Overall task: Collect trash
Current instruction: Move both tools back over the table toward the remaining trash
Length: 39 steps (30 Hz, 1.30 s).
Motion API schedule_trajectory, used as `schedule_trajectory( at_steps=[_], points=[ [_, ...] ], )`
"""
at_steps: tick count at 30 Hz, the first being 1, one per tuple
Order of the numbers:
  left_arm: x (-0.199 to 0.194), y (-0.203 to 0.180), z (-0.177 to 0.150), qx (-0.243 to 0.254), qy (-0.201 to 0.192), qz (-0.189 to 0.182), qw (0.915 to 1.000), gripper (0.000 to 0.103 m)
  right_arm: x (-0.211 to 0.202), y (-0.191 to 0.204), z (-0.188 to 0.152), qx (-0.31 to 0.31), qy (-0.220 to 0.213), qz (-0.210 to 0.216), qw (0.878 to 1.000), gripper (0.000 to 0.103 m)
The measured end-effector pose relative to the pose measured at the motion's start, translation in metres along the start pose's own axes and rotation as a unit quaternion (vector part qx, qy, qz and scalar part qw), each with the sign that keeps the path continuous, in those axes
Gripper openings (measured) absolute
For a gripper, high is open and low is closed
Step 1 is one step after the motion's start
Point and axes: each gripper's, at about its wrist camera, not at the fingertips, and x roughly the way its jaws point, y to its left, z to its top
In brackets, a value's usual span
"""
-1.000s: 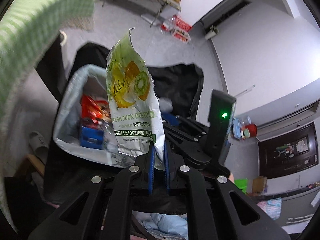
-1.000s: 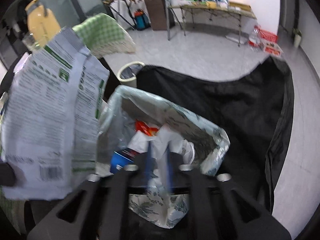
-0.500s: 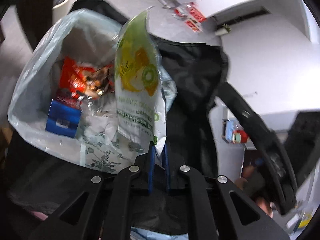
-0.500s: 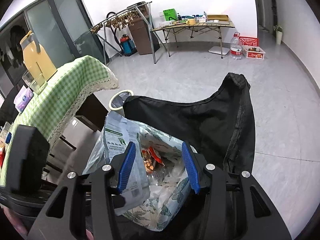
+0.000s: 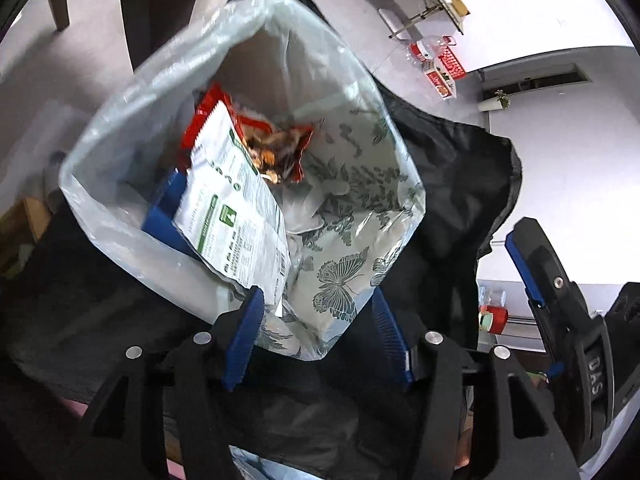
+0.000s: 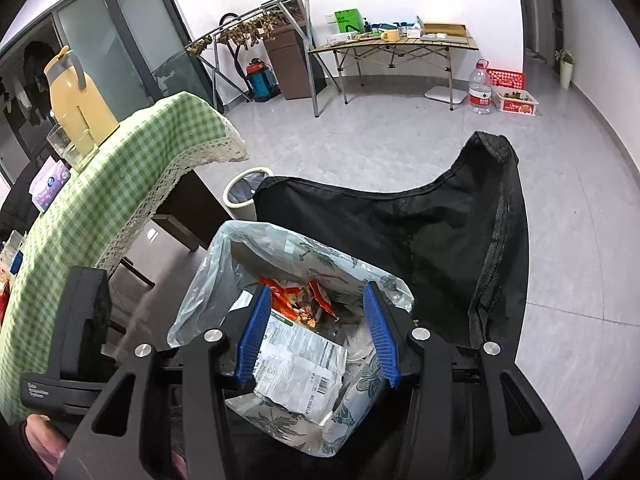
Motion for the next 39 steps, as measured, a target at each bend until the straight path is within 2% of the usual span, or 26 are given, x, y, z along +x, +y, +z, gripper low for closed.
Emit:
schedule_trajectory(
  at_steps=[7,10,13,17,19,25,28,31,34,37,39],
  points=[
    [-0.029,0.003,-0.003,0.009,-0.026,0.005,0.9996,0.055,-0.008,0.019,0.007,-0.018,-0.009,0.001,1.000,0.047],
    [-0.054,-0.010,-0.008,0.055,-0.054,0.024,0.9967,0.061,-0.016,0.030,0.012,-0.031,-0.019,-0.001,0.999,0.047],
    [-0.090,-0.026,-0.019,0.113,-0.101,0.038,0.9877,0.066,-0.026,0.045,0.020,-0.045,-0.031,-0.002,0.999,0.049],
    [-0.154,-0.028,-0.039,0.165,-0.170,0.059,0.9697,0.076,-0.044,0.075,0.033,-0.072,-0.052,0.003,0.996,0.050],
    [-0.185,-0.019,-0.048,0.168,-0.200,0.076,0.9623,0.077,-0.052,0.091,0.037,-0.086,-0.062,0.008,0.994,0.052],
    [-0.296,0.035,-0.071,0.107,-0.319,0.110,0.9352,0.081,-0.066,0.160,0.043,-0.138,-0.083,0.044,0.986,0.055],
    [-0.343,0.059,-0.084,0.078,-0.374,0.104,0.9184,0.085,-0.069,0.193,0.046,-0.168,-0.092,0.058,0.980,0.055],
    [-0.374,0.073,-0.095,0.068,-0.405,0.113,0.9048,0.087,-0.077,0.220,0.050,-0.184,-0.103,0.073,0.975,0.056],
    [-0.403,0.092,-0.113,0.053,-0.440,0.132,0.8868,0.089,-0.081,0.245,0.052,-0.199,-0.109,0.090,0.970,0.056],
    [-0.421,0.112,-0.128,0.026,-0.461,0.136,0.8767,0.091,-0.081,0.282,0.047,-0.232,-0.110,0.107,0.961,0.056],
    [-0.439,0.136,-0.143,-0.008,-0.480,0.146,0.8651,0.091,-0.075,0.315,0.040,-0.266,-0.104,0.123,0.951,0.056]
  ],
)
